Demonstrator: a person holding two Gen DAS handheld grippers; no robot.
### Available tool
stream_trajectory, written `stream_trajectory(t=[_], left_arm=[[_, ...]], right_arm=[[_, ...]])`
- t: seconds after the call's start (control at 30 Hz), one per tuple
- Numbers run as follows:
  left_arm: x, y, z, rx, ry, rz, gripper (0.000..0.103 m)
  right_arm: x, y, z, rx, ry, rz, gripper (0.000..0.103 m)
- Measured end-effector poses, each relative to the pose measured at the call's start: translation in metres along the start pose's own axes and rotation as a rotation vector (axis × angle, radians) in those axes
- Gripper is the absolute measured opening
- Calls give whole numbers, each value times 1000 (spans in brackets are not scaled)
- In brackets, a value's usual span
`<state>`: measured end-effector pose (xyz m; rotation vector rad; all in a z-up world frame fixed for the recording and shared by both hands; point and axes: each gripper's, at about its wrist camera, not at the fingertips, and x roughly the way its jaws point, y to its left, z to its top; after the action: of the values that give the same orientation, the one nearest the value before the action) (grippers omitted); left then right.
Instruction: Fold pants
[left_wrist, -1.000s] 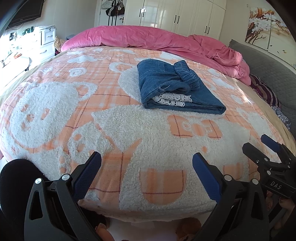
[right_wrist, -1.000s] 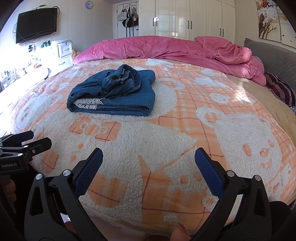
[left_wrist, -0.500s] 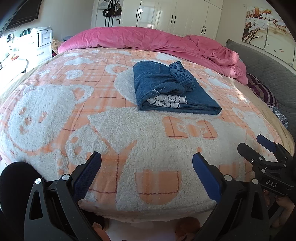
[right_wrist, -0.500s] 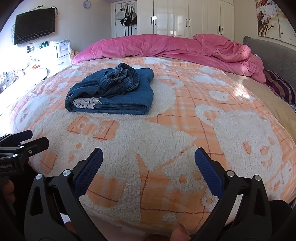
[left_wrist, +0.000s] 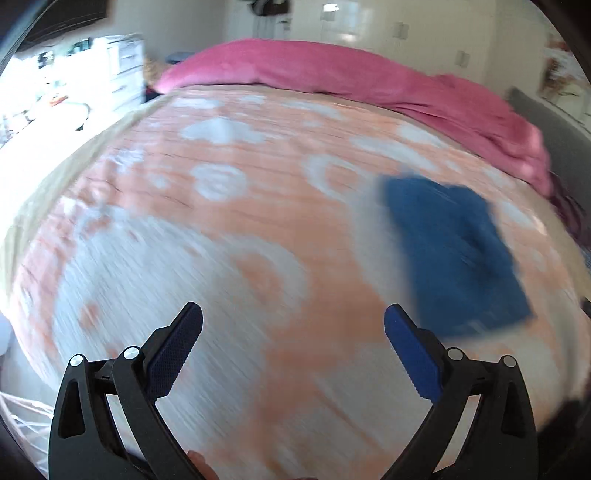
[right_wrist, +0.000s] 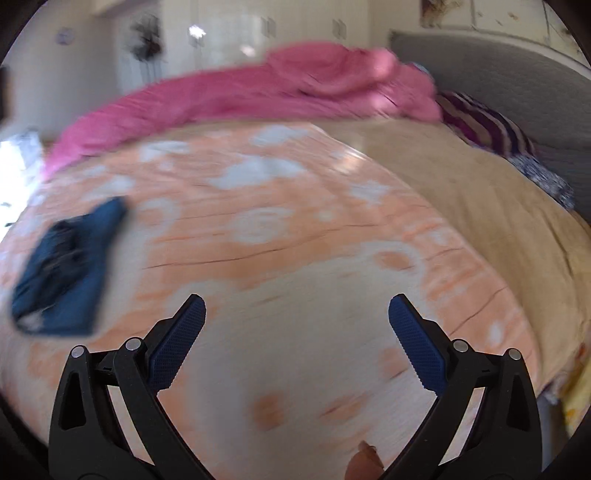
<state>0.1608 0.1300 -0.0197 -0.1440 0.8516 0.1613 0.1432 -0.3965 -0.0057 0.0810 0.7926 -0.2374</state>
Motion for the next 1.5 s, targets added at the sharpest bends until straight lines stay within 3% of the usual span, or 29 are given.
stream_trajectory(t=[0.1, 0.2, 0.27, 0.3, 0.37, 0.47, 0.6, 1.5], left_arm=[[43, 33, 44, 45, -3, 175, 98], [112, 60, 64, 70, 172, 195, 99], [118, 73, 59, 24, 93, 100, 99], [109, 75, 57, 13, 55, 83, 99], [108, 75, 57, 10, 57, 77, 99], [107, 68, 56, 34, 63, 107, 99], [107, 72, 58, 28, 65, 100, 99], [110, 71, 56, 31, 66, 103, 99]], right_arm=[[48, -53, 38, 81, 81, -67, 94], [108, -87, 63, 124, 151, -176, 94], [153, -92, 51, 89, 235, -289, 95], [156, -94, 48, 115, 234, -260, 95], [136, -105, 47, 174, 183, -204, 95], [138, -115, 44, 211, 205, -162, 95], [137, -112, 45, 182, 207, -191, 95], [139, -112, 44, 186, 207, -188, 95]])
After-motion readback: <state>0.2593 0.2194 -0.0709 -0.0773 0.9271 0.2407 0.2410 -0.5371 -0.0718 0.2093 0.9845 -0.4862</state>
